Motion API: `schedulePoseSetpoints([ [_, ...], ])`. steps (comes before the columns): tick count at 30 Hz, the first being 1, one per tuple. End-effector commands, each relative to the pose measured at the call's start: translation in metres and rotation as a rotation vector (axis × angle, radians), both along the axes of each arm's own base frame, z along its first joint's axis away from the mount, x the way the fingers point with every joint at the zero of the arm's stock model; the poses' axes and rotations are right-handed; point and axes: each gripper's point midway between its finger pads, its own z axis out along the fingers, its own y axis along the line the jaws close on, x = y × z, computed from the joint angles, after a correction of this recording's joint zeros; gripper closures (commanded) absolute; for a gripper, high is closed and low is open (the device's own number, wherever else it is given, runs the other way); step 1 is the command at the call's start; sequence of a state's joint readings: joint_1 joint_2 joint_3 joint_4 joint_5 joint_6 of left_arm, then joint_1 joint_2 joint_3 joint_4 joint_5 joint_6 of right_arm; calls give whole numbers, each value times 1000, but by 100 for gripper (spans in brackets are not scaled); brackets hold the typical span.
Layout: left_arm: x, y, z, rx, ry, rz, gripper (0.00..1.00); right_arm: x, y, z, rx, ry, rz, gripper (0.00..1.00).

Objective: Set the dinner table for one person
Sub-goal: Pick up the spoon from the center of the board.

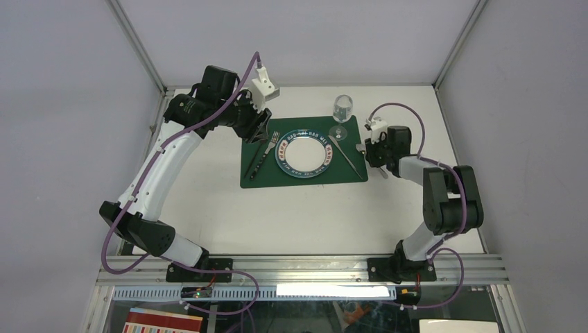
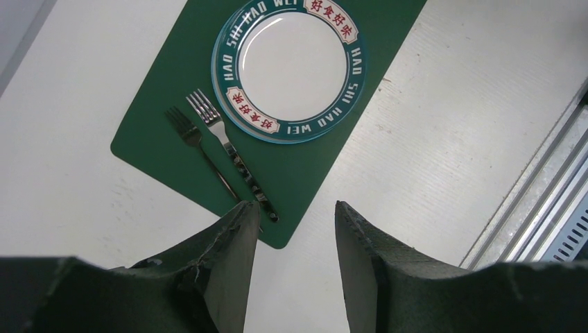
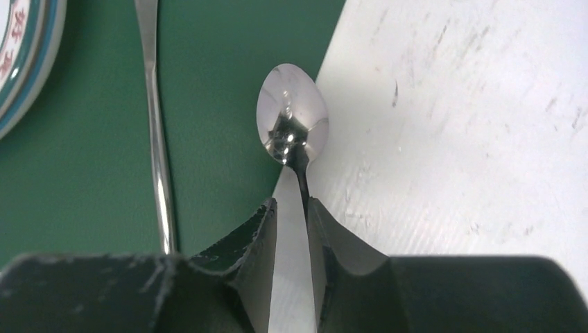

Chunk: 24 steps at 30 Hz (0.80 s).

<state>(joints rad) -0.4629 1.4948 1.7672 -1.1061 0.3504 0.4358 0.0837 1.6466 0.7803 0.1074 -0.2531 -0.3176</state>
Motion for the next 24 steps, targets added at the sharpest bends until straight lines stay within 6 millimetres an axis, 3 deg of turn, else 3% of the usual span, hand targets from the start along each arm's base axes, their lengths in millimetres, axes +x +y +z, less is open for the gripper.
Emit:
schedulePoseSetpoints([
  [1, -2, -2, 26, -58, -74, -20, 53, -2, -11, 28, -12, -92, -15, 74],
  [7, -3, -2, 30, -65, -82, -24, 53, -4, -21, 47, -32, -113, -40, 74],
  [14, -8, -1, 36, -76, -94, -28, 53, -12, -35, 33, -90, -61, -40, 74],
  [24, -12, 0, 40, -84, -103, -34, 53, -21, -38, 26, -109, -25, -25, 73],
])
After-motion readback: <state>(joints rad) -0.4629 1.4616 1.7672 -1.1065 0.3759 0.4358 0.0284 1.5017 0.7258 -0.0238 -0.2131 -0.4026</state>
